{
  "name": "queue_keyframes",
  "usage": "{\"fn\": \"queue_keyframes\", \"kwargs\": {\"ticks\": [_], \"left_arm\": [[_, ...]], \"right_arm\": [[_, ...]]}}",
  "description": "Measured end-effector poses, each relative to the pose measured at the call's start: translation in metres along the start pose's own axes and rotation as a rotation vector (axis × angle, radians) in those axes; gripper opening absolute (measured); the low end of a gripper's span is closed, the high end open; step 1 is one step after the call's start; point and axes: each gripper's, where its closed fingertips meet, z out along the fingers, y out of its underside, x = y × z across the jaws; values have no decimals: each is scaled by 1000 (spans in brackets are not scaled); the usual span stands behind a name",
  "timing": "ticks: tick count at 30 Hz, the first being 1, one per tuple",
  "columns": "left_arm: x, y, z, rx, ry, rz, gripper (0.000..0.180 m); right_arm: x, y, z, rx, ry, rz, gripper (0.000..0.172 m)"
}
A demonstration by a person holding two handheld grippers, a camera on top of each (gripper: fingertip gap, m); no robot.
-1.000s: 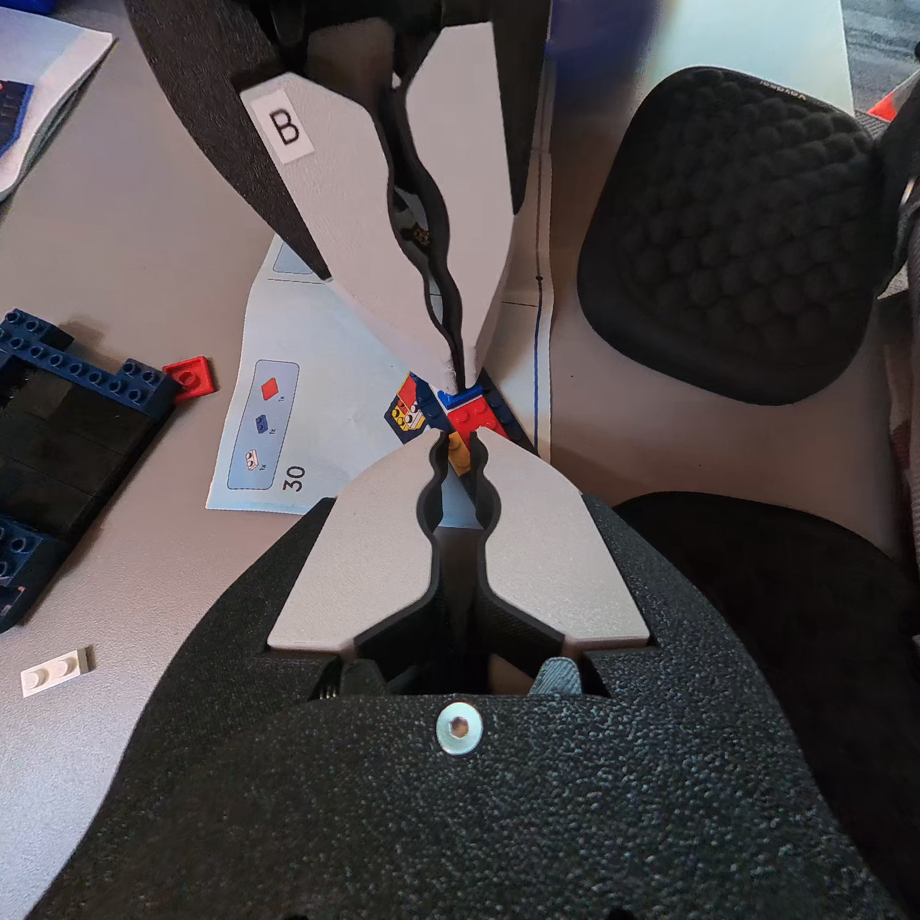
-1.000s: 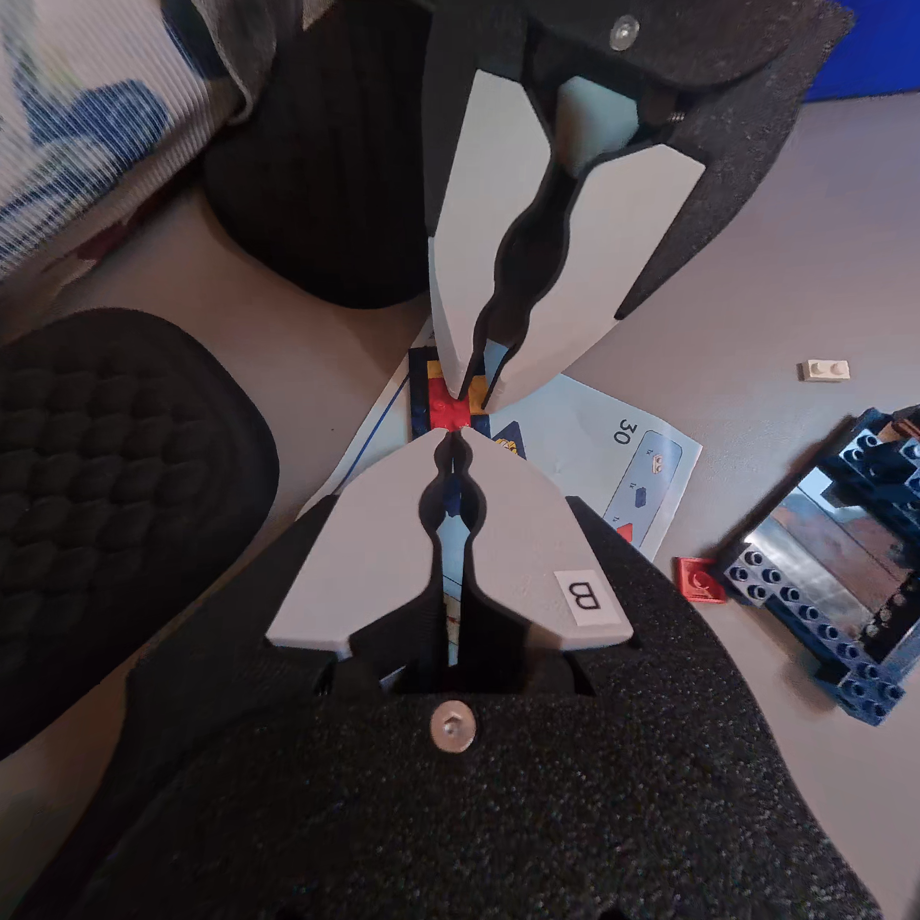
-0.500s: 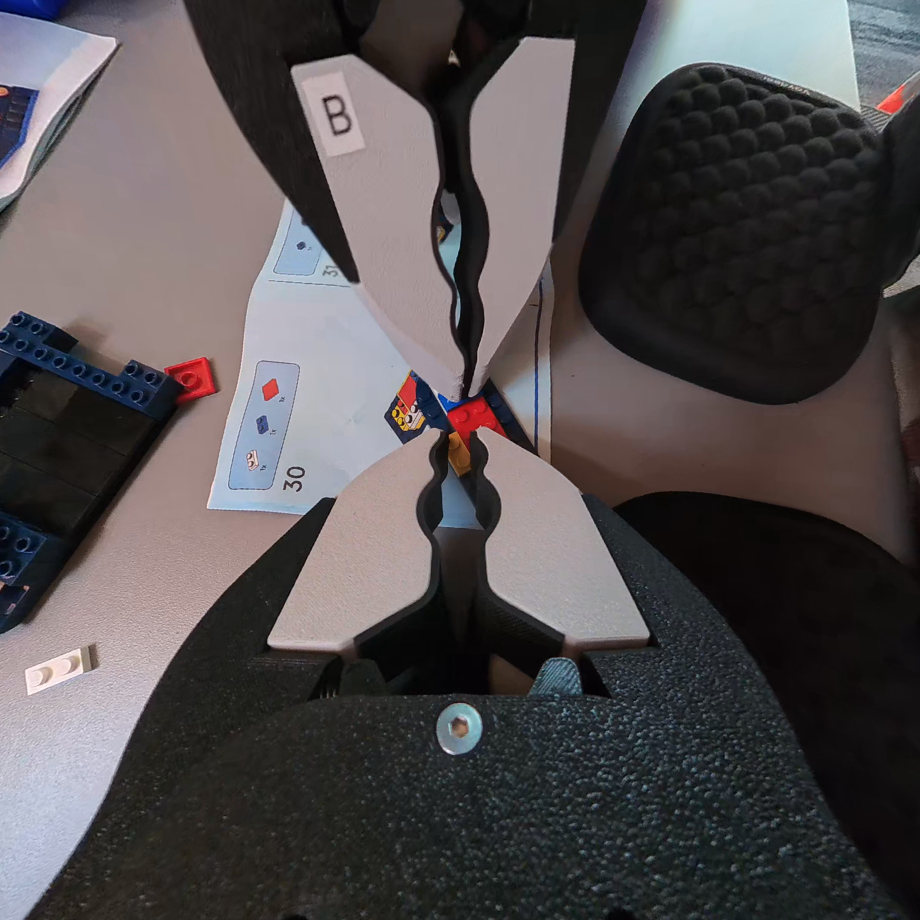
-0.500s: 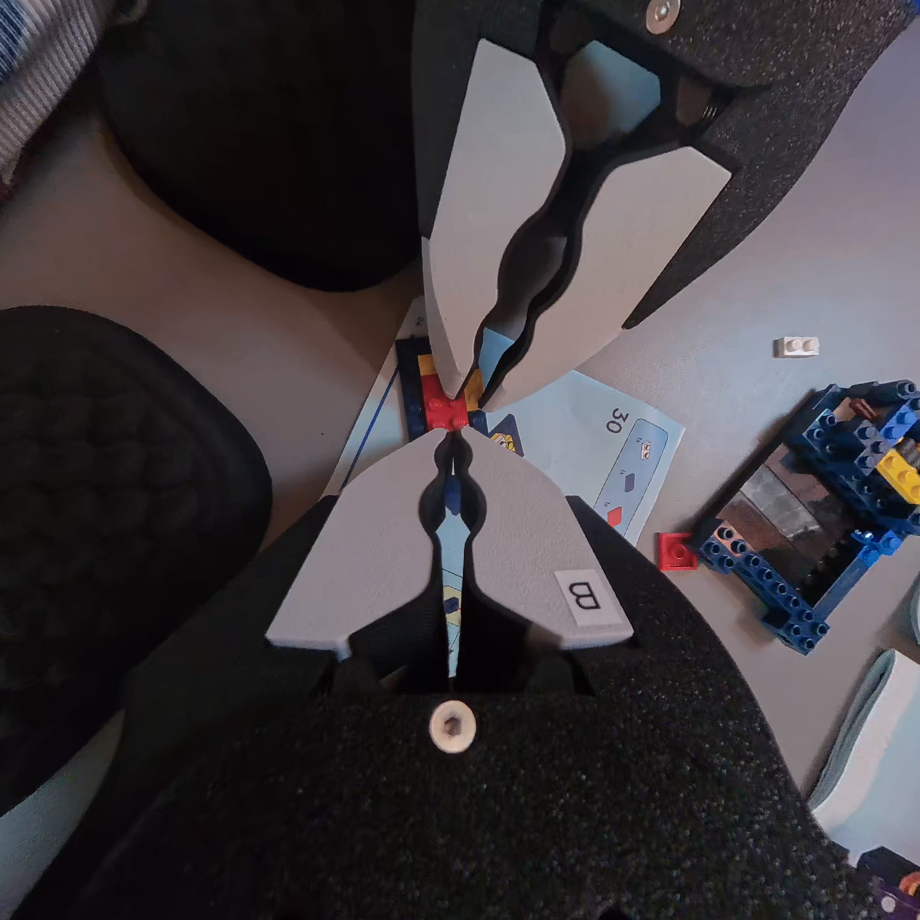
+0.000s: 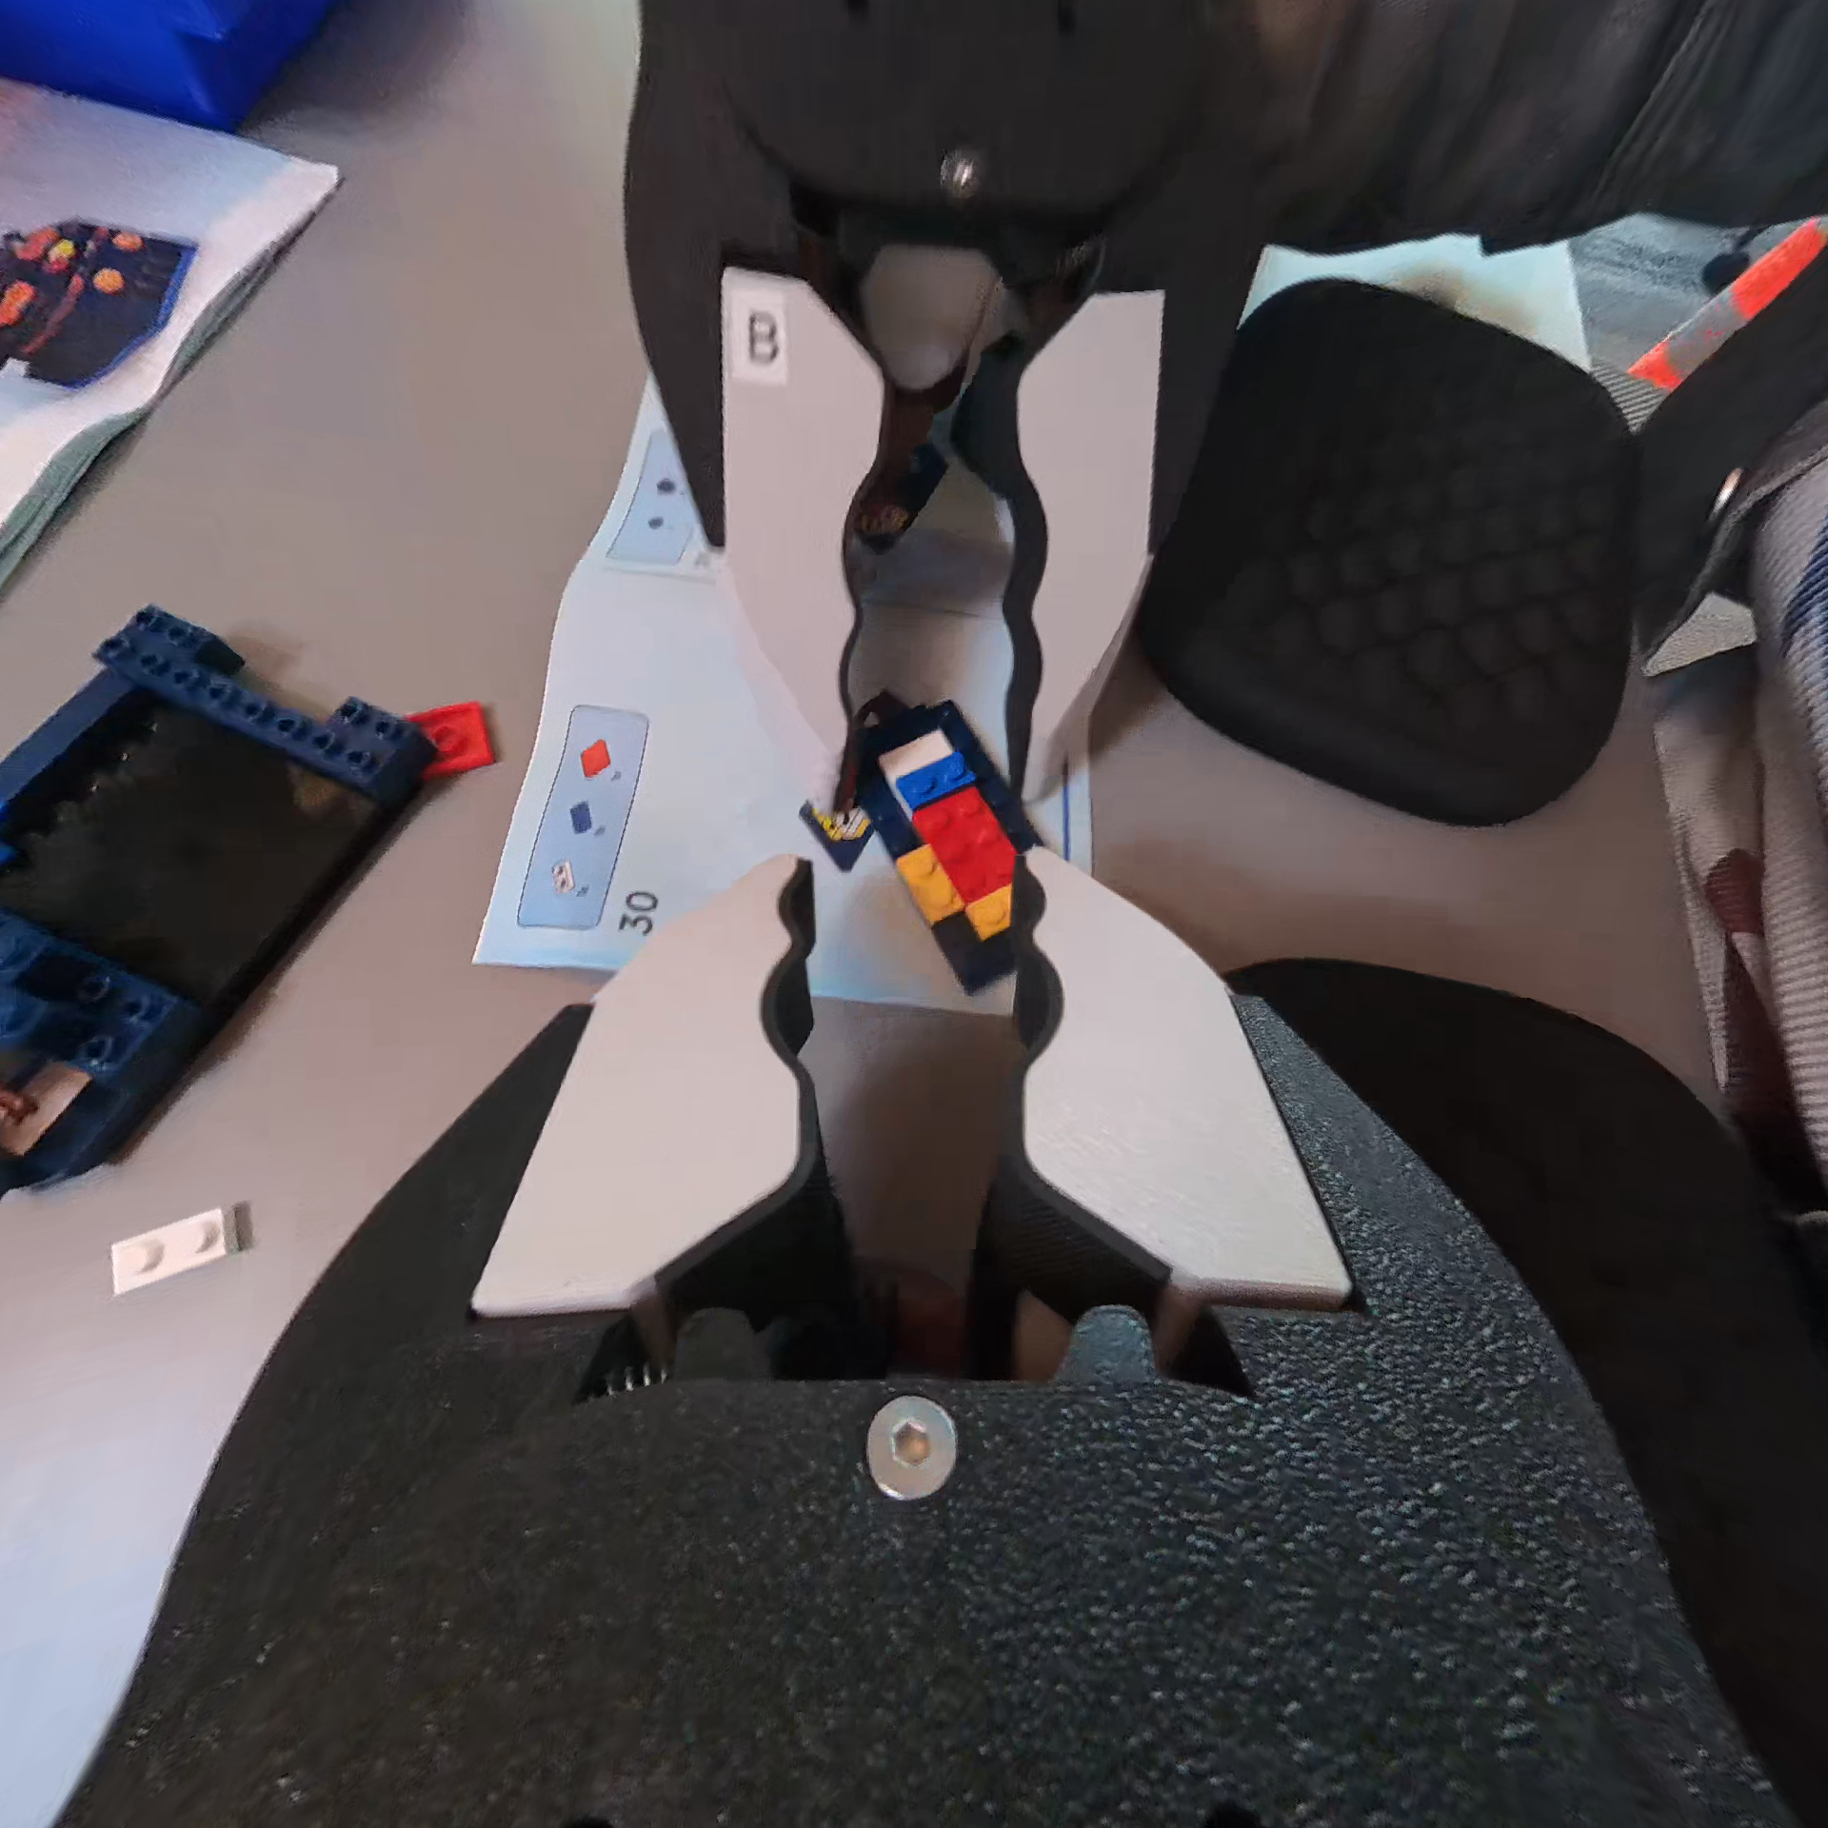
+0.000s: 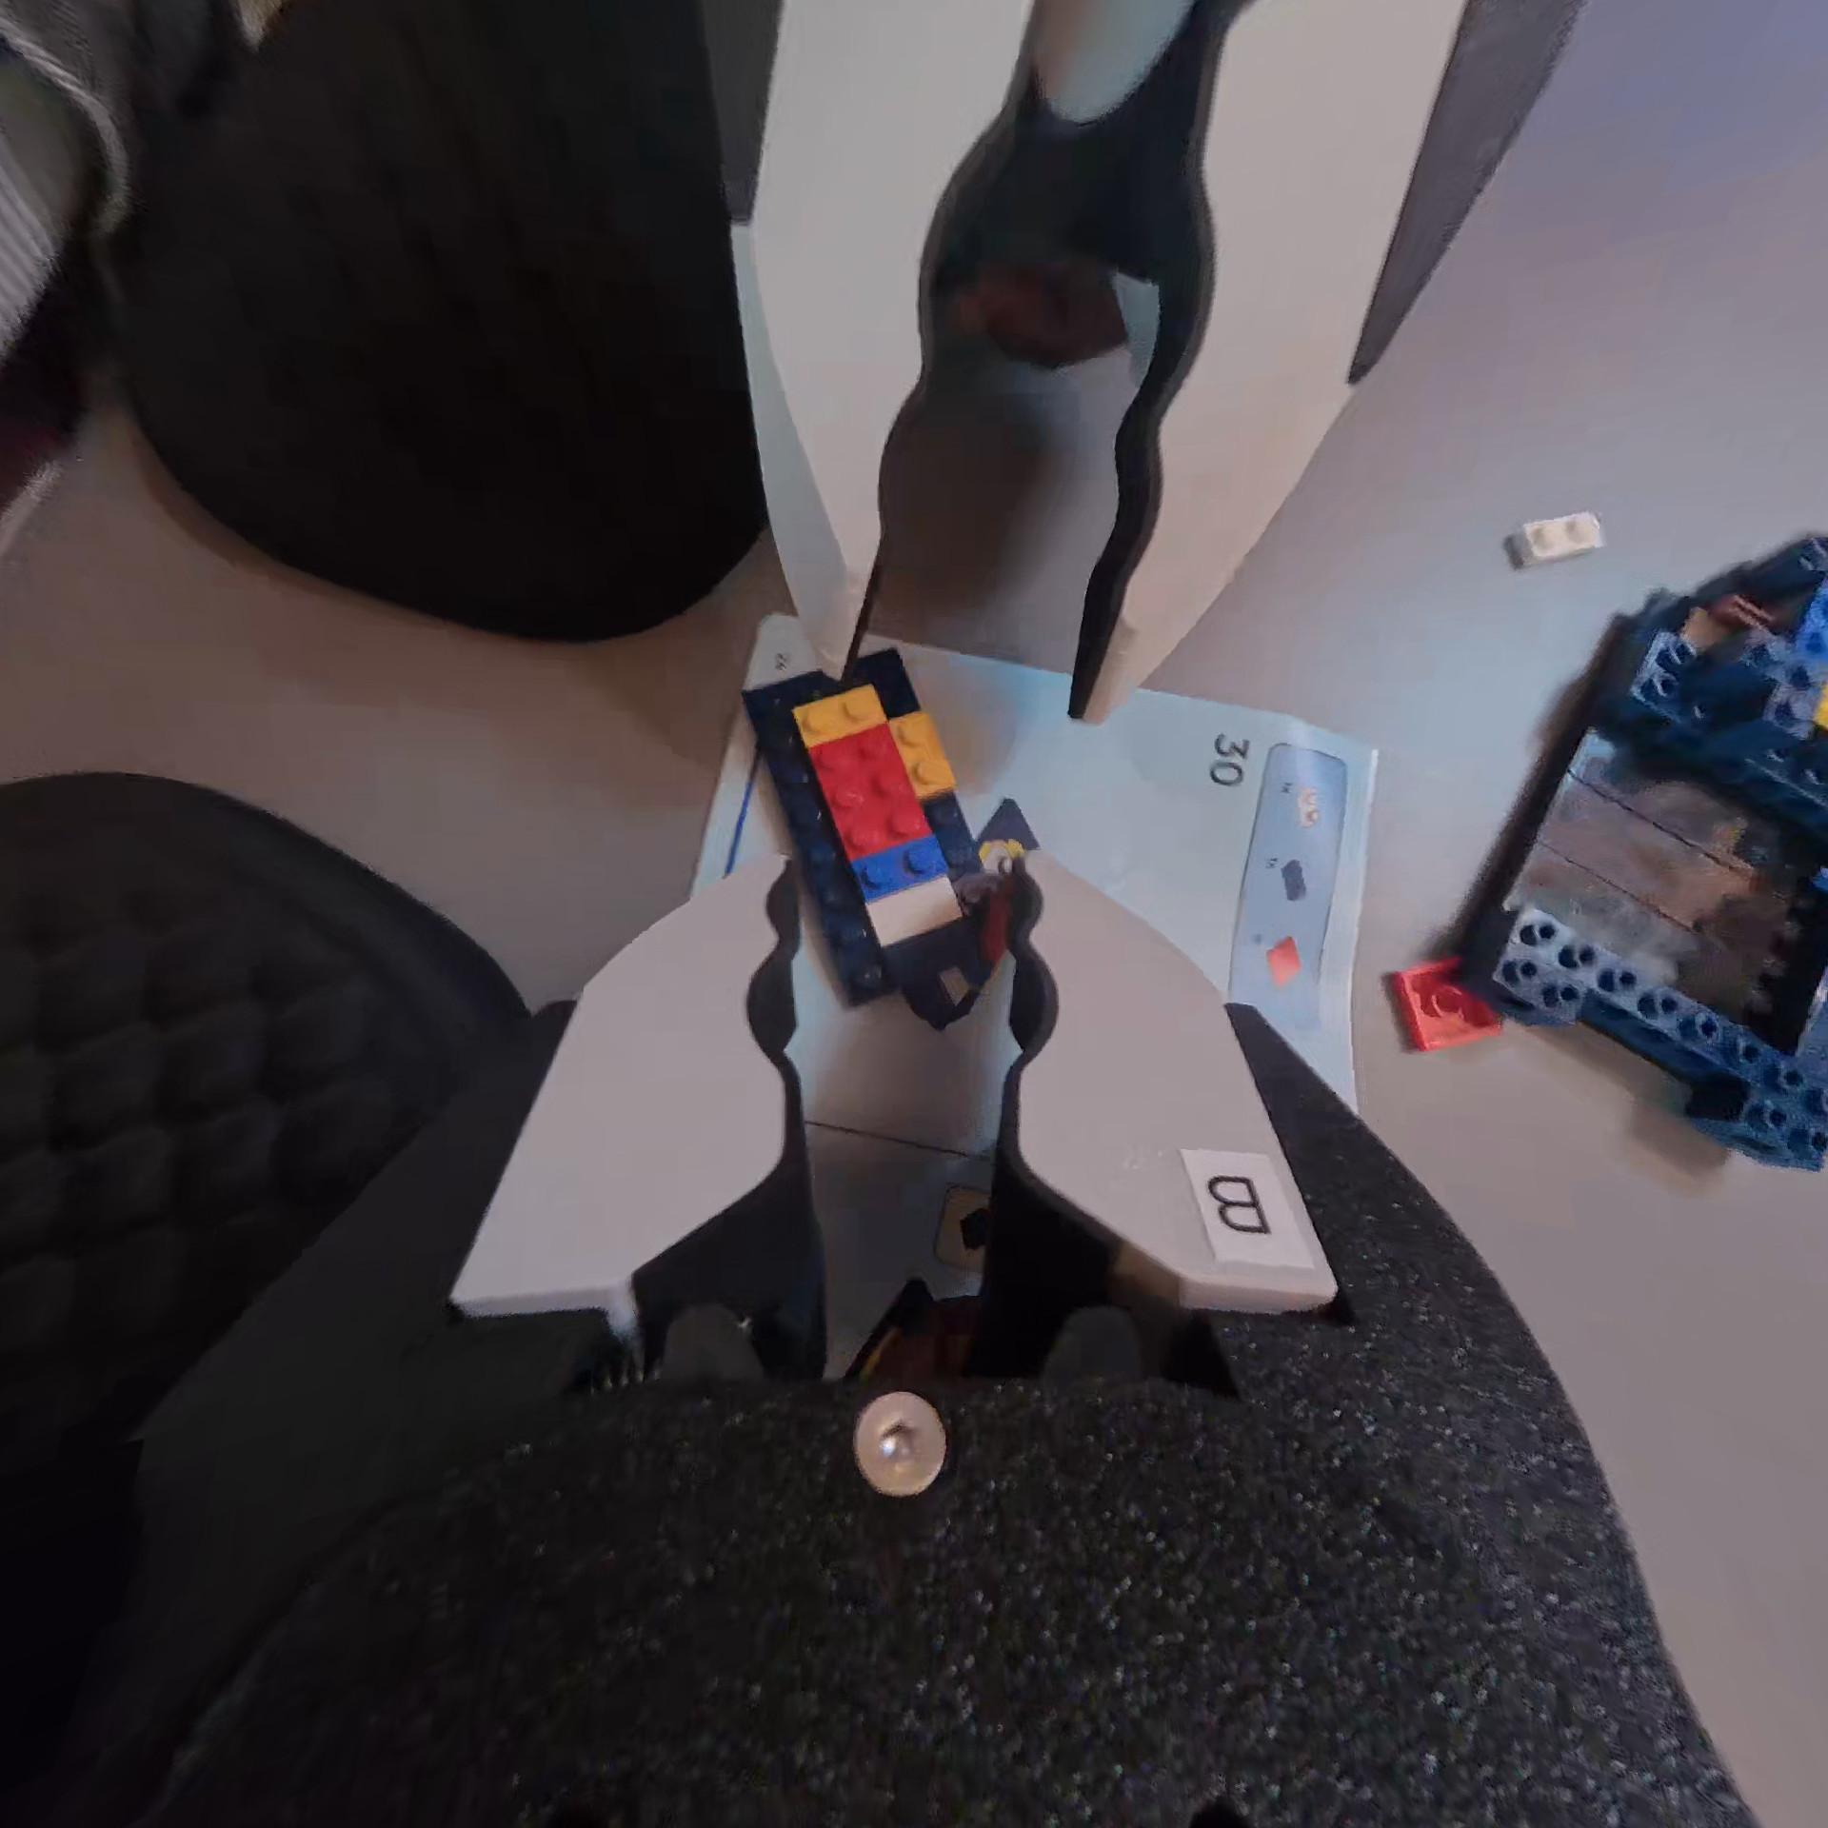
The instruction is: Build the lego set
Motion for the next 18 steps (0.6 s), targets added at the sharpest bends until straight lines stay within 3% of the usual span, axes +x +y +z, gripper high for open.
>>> {"fn": "queue_keyframes", "kwargs": {"ticks": [3,6,12,18], "left_arm": [[-9,6,1,-29,-38,-36,41],[-21,6,1,-25,-113,-52,29],[-25,17,9,-106,-163,-8,21],[-25,18,8,-106,-166,-10,21]], "right_arm": [[0,2,-2,-7,88,23,35],[-9,5,-7,-17,179,68,35],[-12,12,-20,-25,364,337,34],[-11,17,-15,-70,405,416,34]]}}
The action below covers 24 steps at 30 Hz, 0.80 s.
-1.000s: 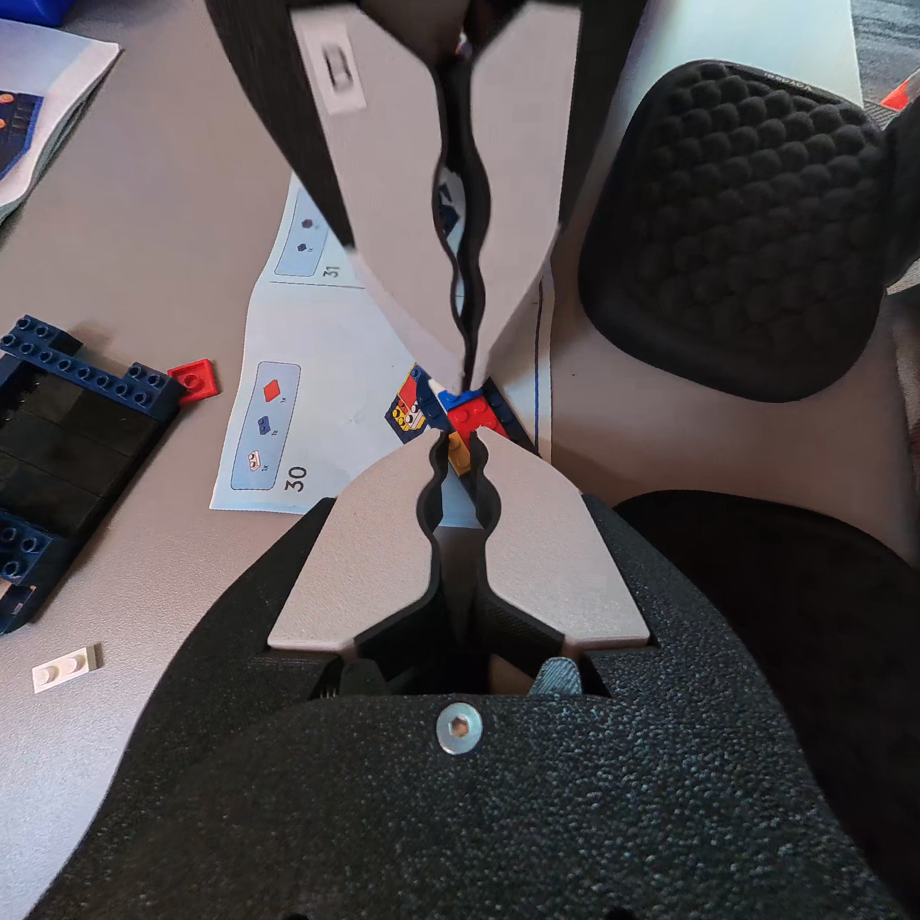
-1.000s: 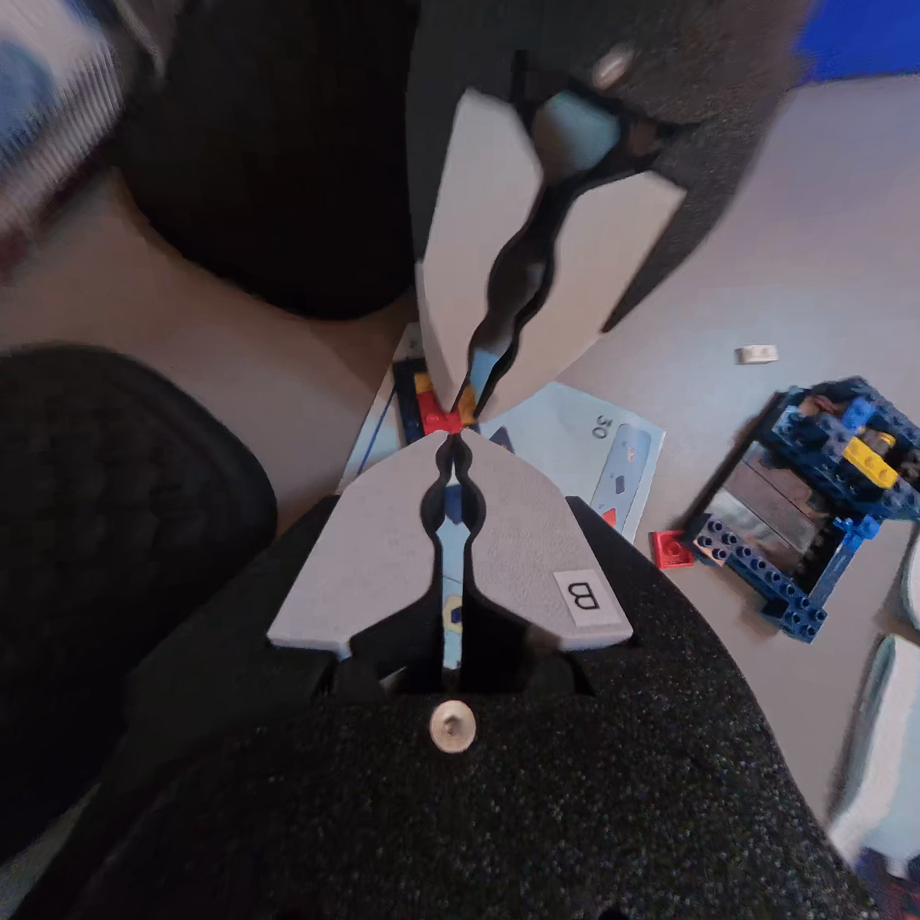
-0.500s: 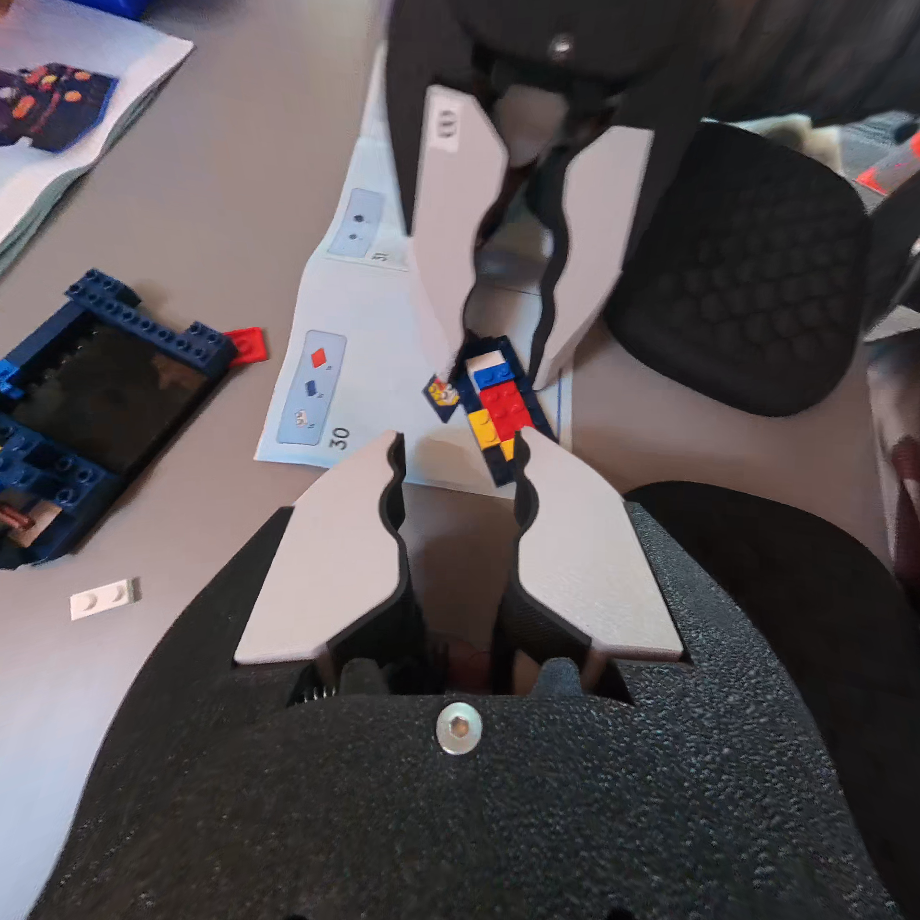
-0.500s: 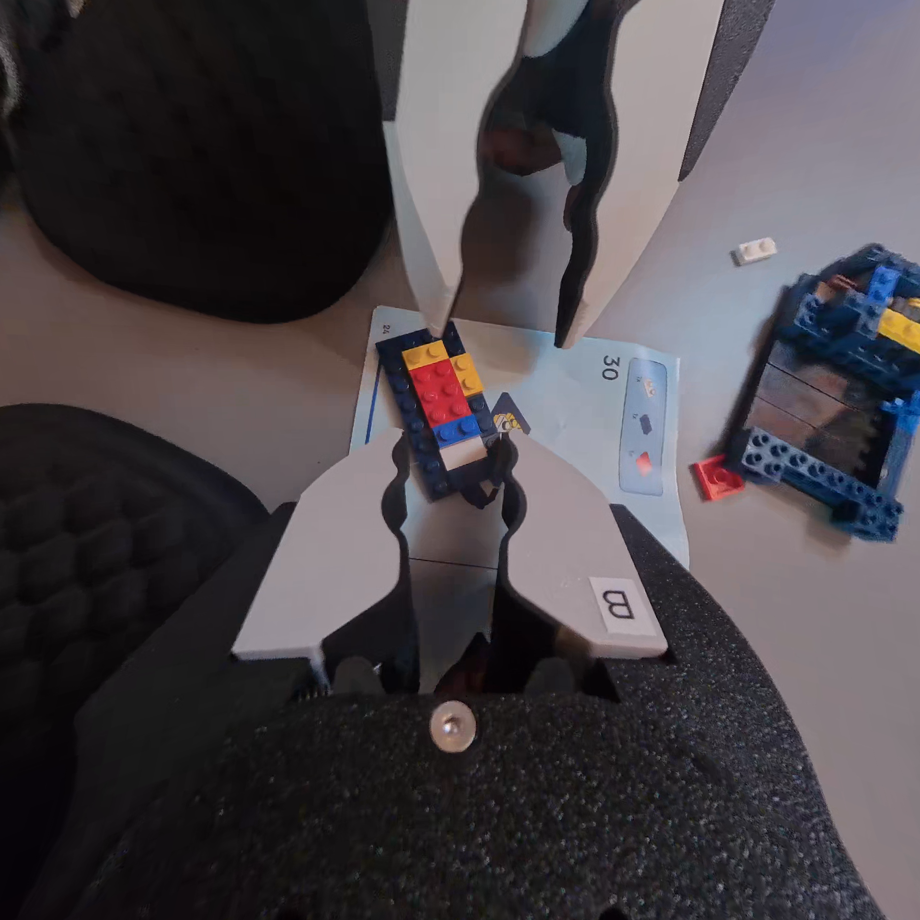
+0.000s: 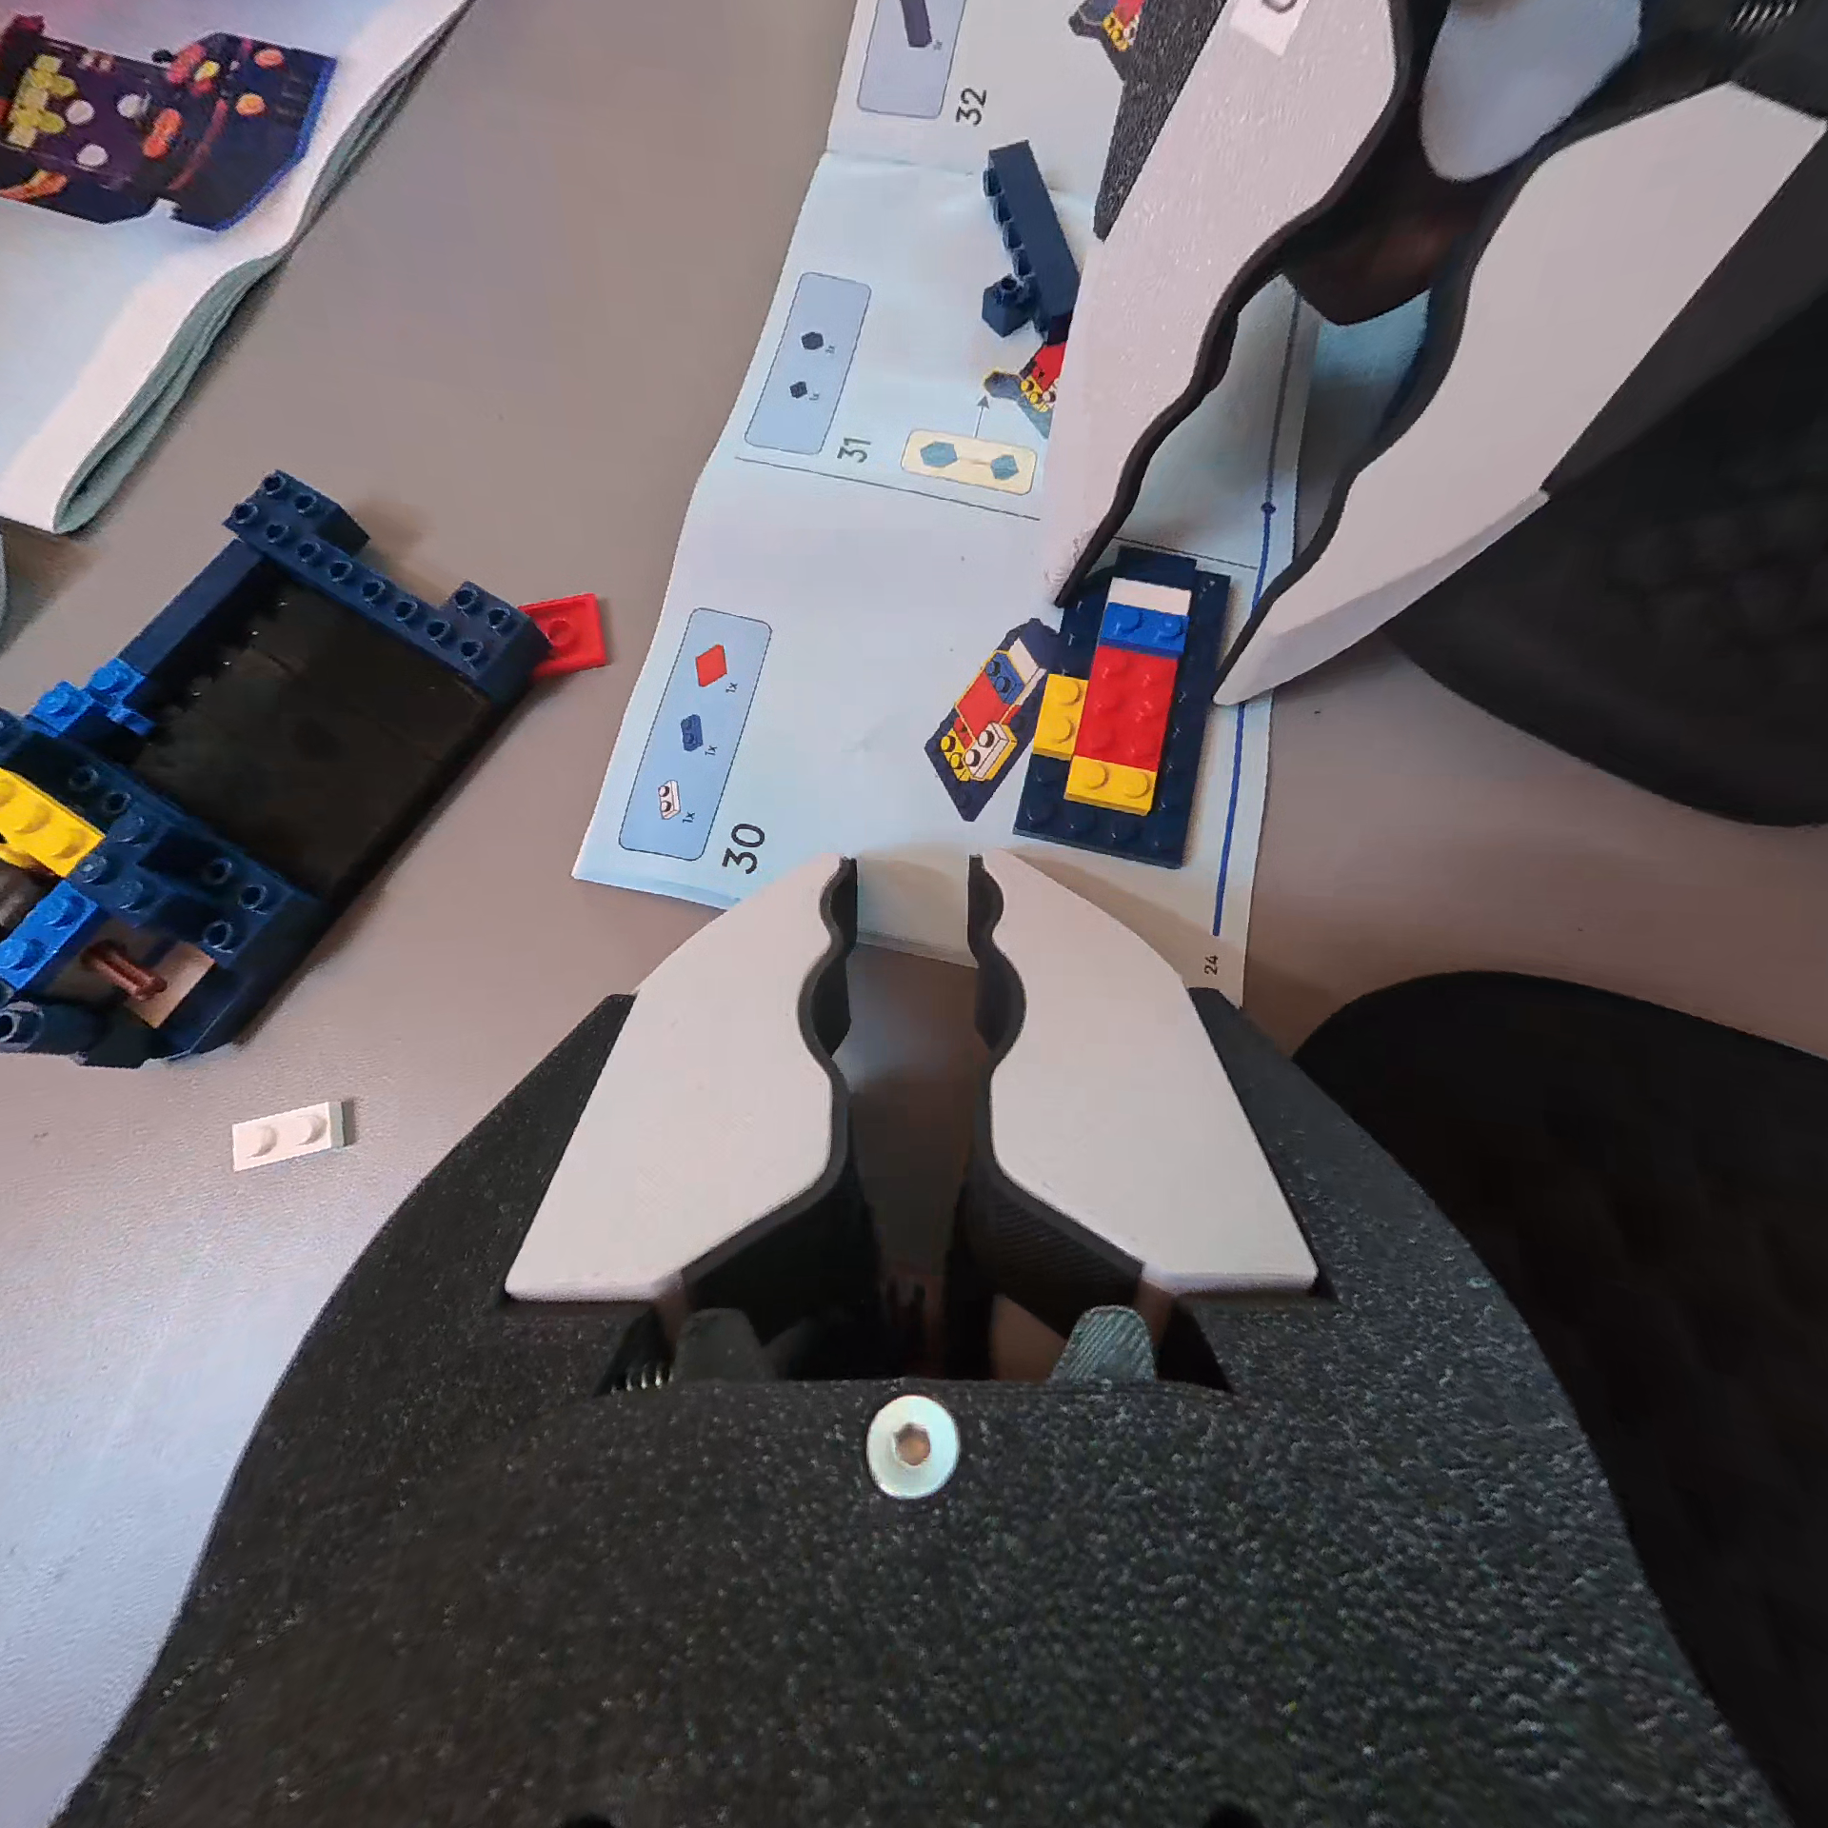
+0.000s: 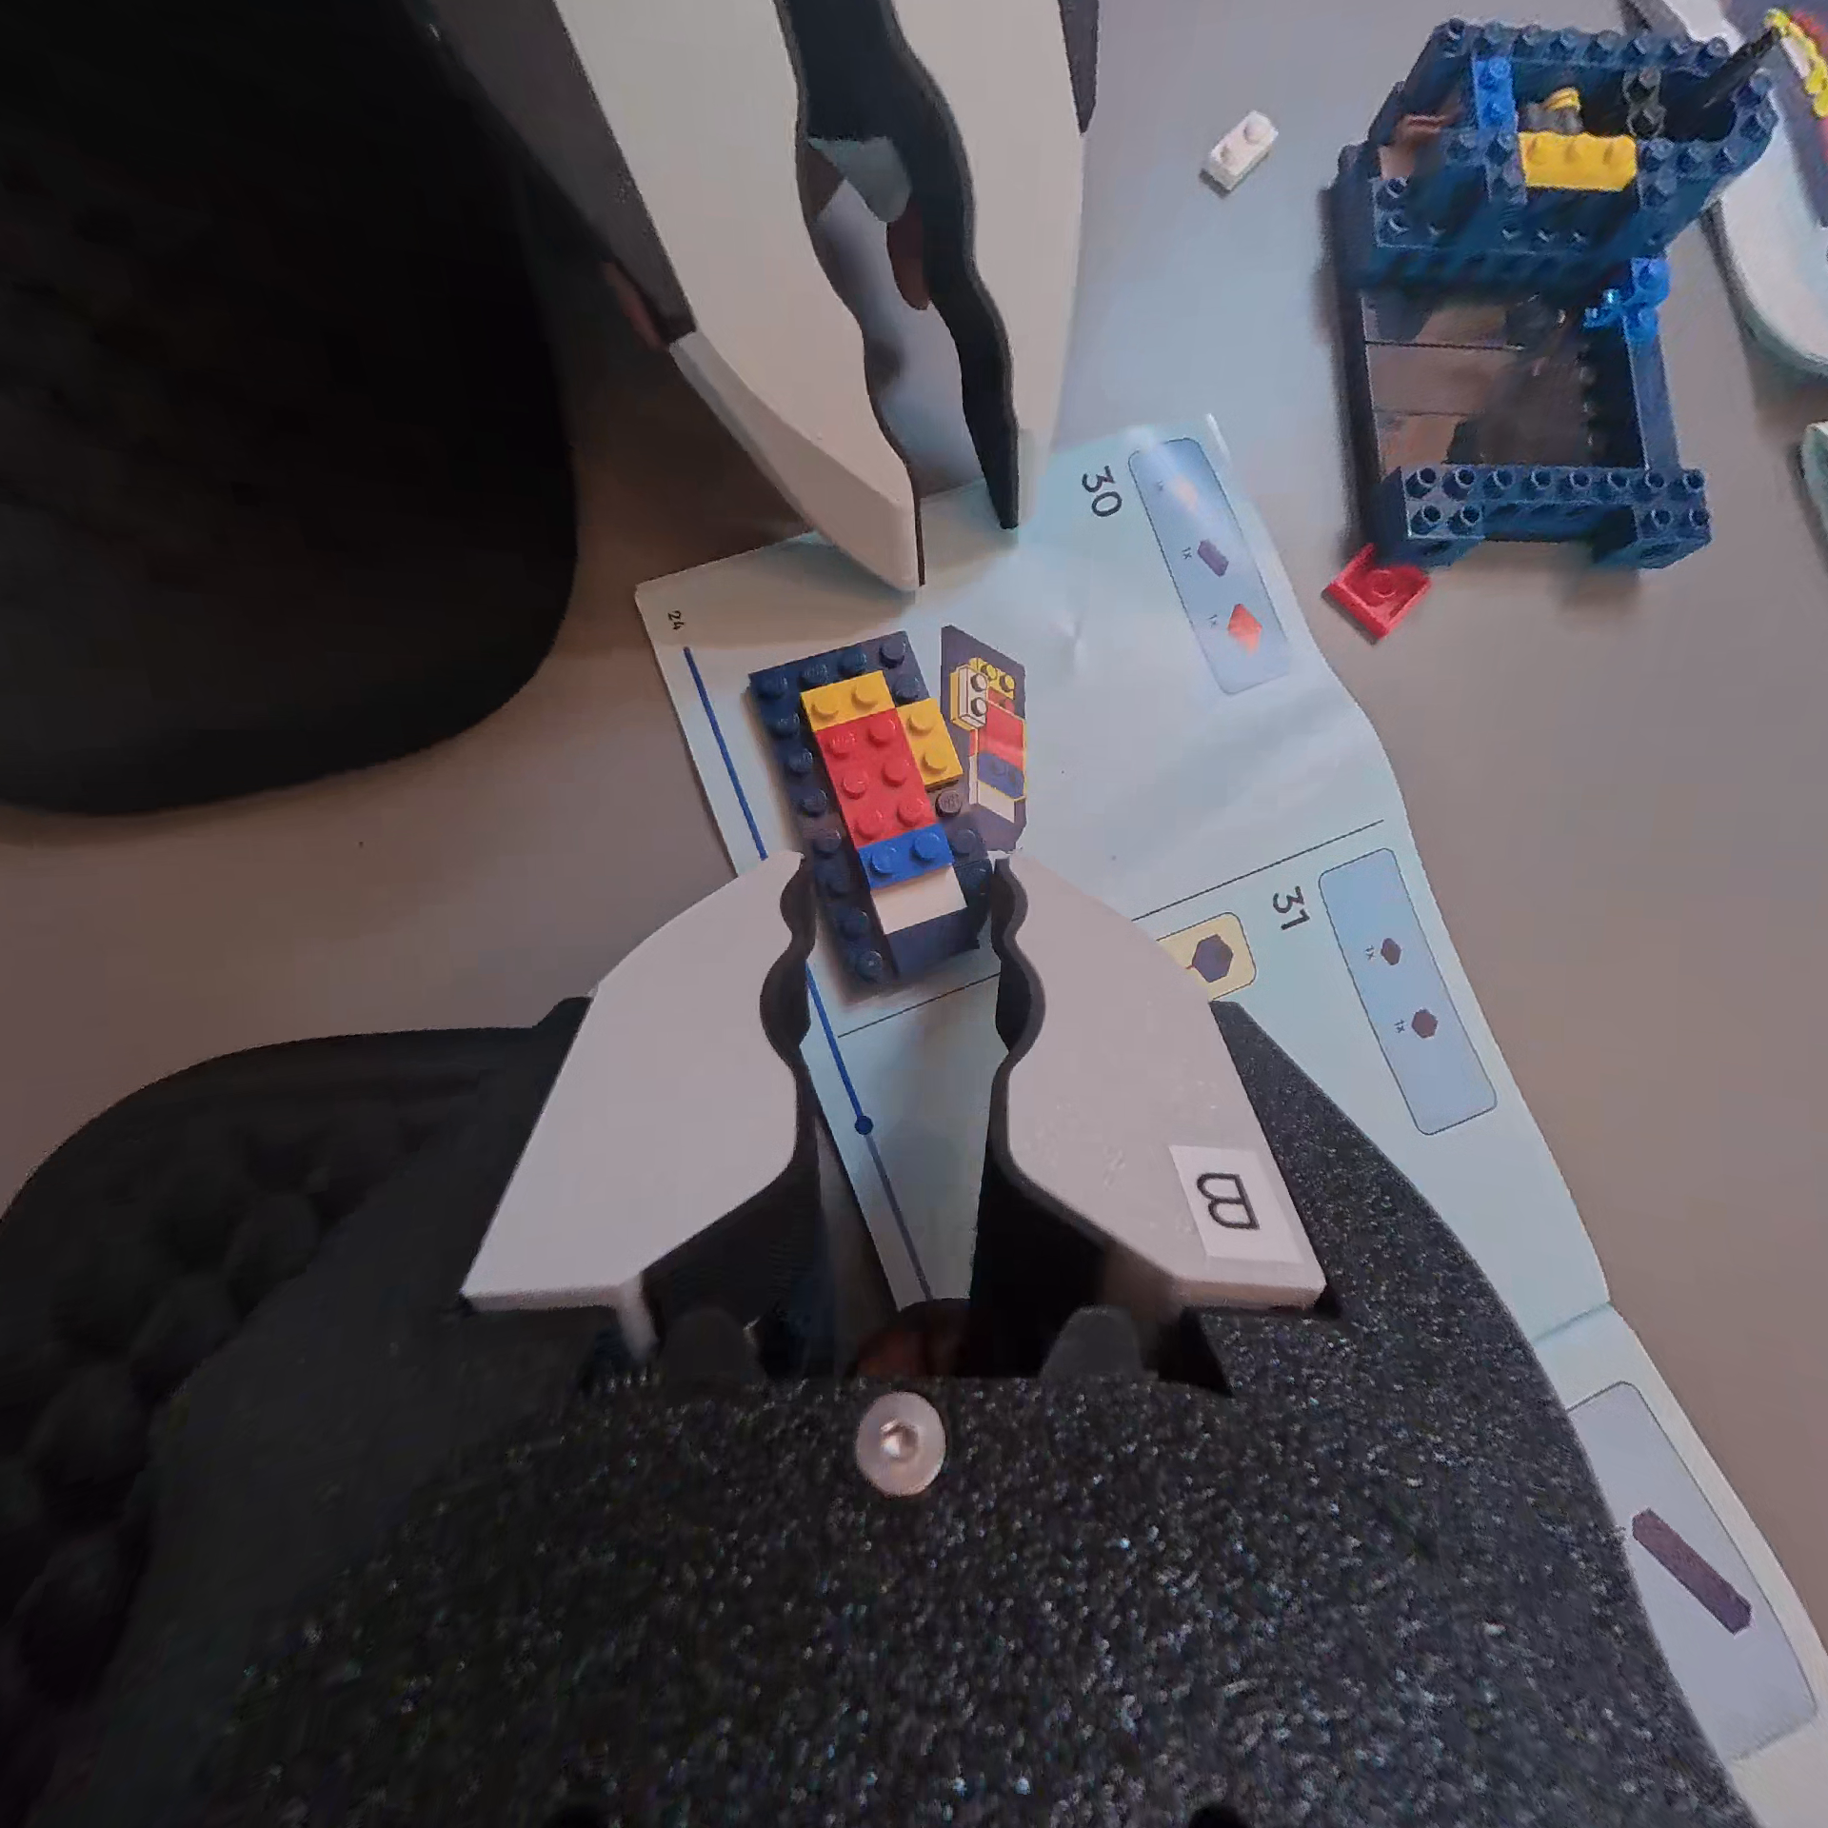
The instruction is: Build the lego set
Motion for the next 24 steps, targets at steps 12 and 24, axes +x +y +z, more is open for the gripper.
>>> {"fn": "queue_keyframes", "kwargs": {"ticks": [12,24], "left_arm": [[37,-23,-6,161,117,279,41],[35,-11,4,63,112,272,22]], "right_arm": [[0,-1,0,4,39,17,34],[5,-23,-15,116,-60,53,47]]}}
